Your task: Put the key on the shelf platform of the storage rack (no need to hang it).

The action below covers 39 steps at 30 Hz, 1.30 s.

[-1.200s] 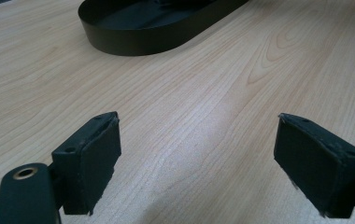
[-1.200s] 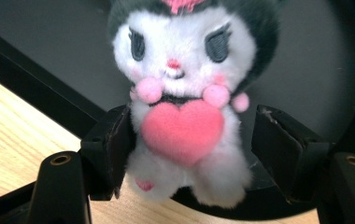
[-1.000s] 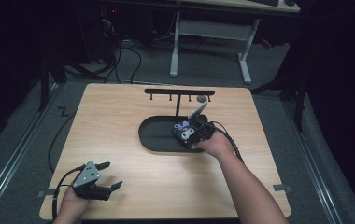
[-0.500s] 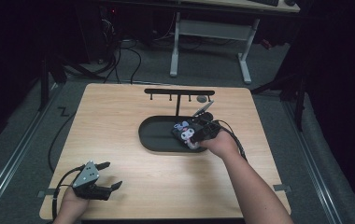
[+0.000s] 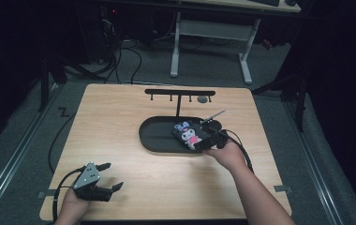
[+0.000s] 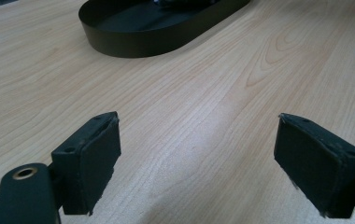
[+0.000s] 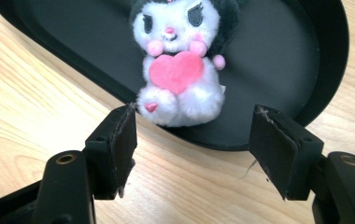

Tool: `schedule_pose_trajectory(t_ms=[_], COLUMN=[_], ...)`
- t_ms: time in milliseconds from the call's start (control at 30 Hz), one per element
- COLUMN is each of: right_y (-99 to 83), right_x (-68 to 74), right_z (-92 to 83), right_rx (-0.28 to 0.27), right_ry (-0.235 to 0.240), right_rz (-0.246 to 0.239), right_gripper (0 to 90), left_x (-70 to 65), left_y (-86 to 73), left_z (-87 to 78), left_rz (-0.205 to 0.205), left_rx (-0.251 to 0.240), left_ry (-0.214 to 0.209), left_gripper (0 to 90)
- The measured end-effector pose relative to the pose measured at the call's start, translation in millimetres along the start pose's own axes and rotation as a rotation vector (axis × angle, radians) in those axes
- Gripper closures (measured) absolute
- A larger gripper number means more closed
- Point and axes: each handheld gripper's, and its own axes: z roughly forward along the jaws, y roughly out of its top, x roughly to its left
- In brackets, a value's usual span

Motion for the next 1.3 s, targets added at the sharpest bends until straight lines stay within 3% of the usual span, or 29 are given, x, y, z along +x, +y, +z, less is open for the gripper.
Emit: schedule_pose_trajectory(t_ms=[167, 200, 267, 400, 533, 633, 933, 967, 1033, 1167, 1300], right_y=[-23.2, -23.2, -39.5, -56.7, -73.4, -86.5, -125.5, -139.4, -150.1, -174.3, -200.3], right_x=[1.1, 1.1, 4.3, 8.6, 12.2, 15.3, 21.5, 24.3, 25.8, 27.0, 27.3], right_z=[-2.2, -2.2, -4.6, -5.5, -6.6, -7.7, -8.9, -7.7, -7.7, -12.9, -18.3], right_rx=[-0.131, -0.131, -0.223, -0.304, -0.358, -0.399, -0.486, -0.513, -0.537, -0.586, -0.641], right_ry=[-0.010, -0.010, -0.023, -0.054, -0.057, -0.045, -0.051, -0.059, -0.062, -0.030, -0.069], right_rz=[-0.015, -0.015, -0.035, -0.070, -0.072, -0.072, -0.069, -0.062, -0.050, -0.018, -0.052], right_gripper=[30.0, 30.0, 28.9, 28.3, 25.3, 23.3, 22.3, 22.4, 22.4, 21.8, 19.2], left_x=[-0.4, -0.4, -1.4, -0.2, -1.8, -1.4, -4.3, -5.1, -5.2, -5.9, -8.1], left_y=[0.1, 0.1, -1.0, 0.1, -0.7, 0.9, 6.5, 7.8, 8.6, 11.4, 13.1], left_z=[0.4, 0.4, 0.1, 0.6, 1.2, 0.3, 7.8, 8.7, 9.9, 10.6, 13.9], left_rz=[-0.008, -0.008, -0.008, -0.048, -0.032, -0.041, -0.021, -0.013, -0.015, -0.020, -0.005], left_rx=[0.003, 0.003, 0.007, 0.001, 0.021, 0.004, 0.005, 0.006, 0.008, -0.005, 0.002], left_ry=[0.008, 0.008, 0.015, 0.029, 0.026, 0.032, 0.031, 0.033, 0.034, 0.038, 0.034], left_gripper=[15.1, 15.0, 14.8, 14.6, 14.3, 13.9, 14.6, 14.6, 14.5, 14.4, 14.4])
